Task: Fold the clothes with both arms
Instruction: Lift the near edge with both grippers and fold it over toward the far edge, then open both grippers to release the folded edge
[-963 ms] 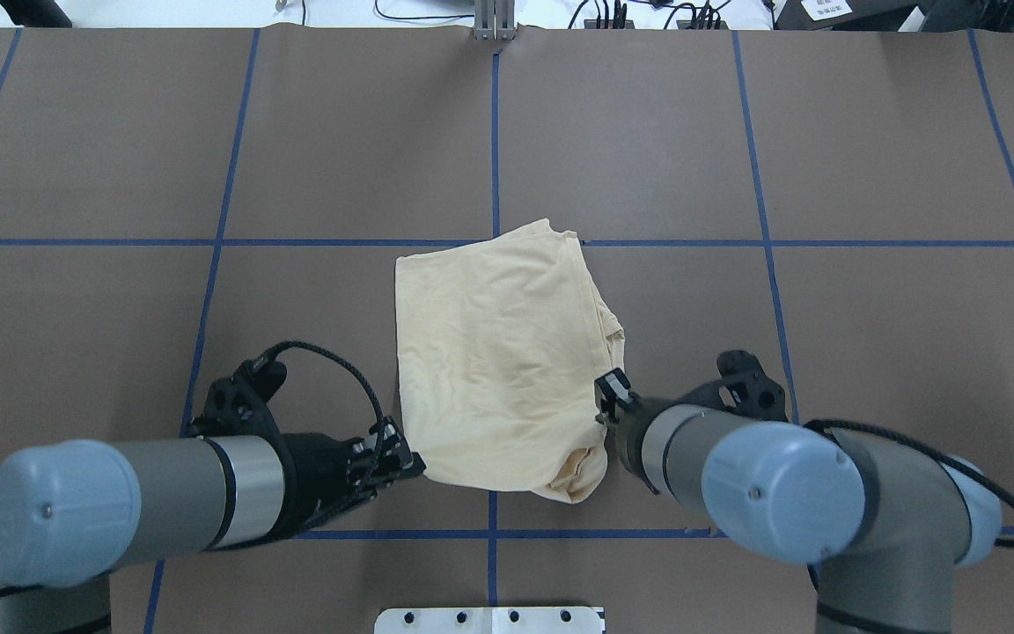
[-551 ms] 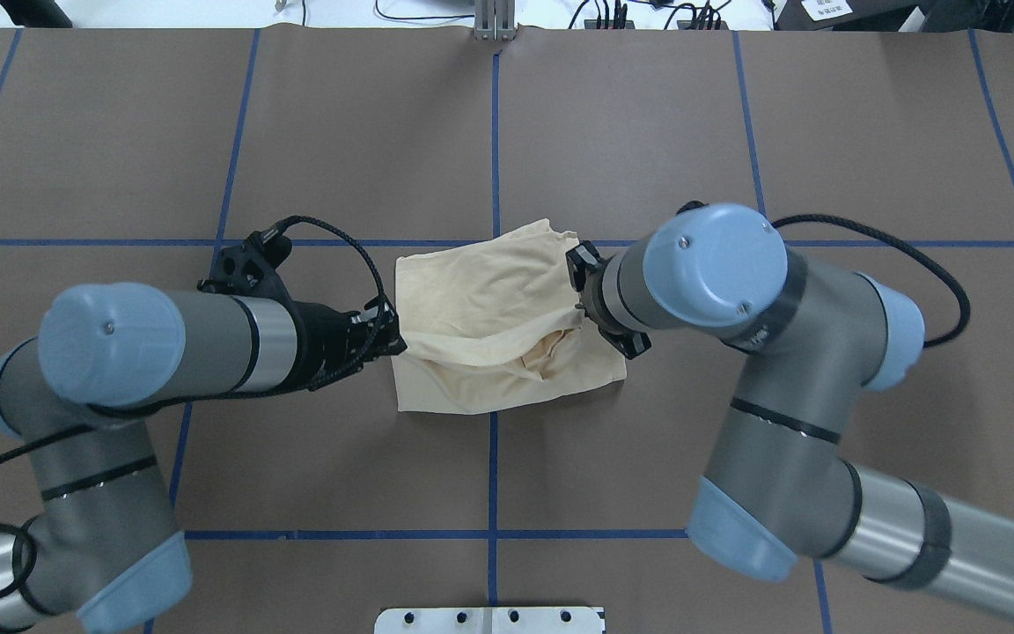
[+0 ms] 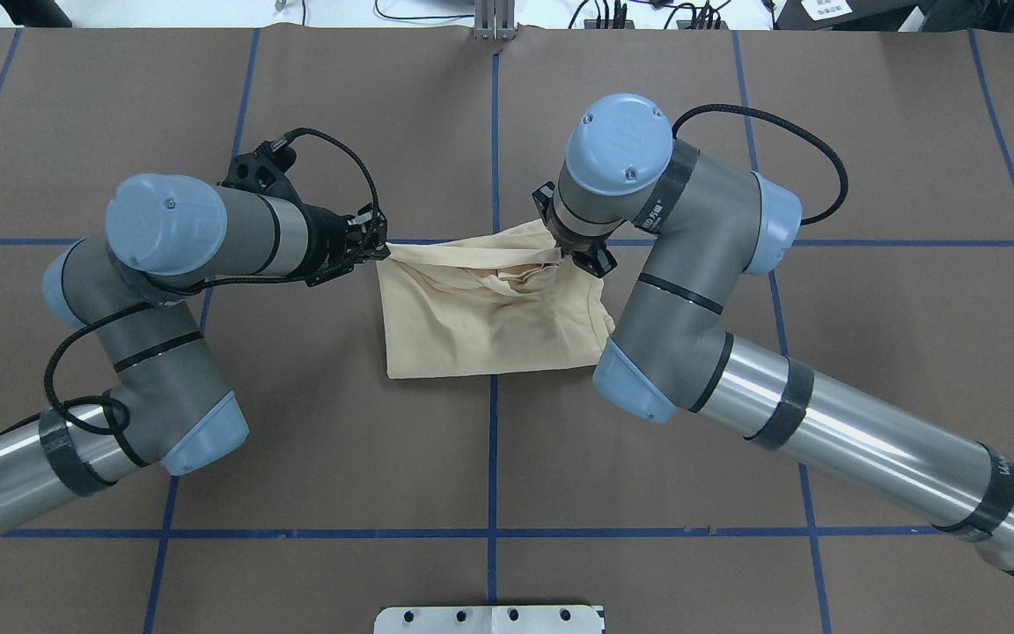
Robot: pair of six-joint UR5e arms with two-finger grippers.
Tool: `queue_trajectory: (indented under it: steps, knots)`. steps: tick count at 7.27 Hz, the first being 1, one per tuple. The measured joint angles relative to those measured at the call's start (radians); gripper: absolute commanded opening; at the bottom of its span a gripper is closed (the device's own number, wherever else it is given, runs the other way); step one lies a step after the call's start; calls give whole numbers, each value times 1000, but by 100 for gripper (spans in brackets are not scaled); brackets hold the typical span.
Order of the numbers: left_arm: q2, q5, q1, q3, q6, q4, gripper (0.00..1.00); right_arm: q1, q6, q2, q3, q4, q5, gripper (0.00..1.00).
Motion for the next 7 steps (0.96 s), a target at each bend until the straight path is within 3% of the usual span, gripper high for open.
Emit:
queue_trajectory:
  steps: [1, 2, 3, 5, 7]
  knots:
    - [-19, -1, -4, 57, 1, -40, 4, 17, -13, 13, -78, 81, 24, 28]
    - [-28, 0, -6, 99, 2, -72, 53, 38, -33, 29, -134, 123, 55, 99]
    - [-39, 1, -13, 141, 9, -97, 65, 66, -66, 69, -202, 140, 83, 100]
    - [-66, 2, -55, 216, 65, -114, 67, 154, -173, 180, -362, 162, 182, 100]
    - [-74, -2, -81, 235, 93, -116, 67, 215, -246, 205, -408, 171, 269, 100]
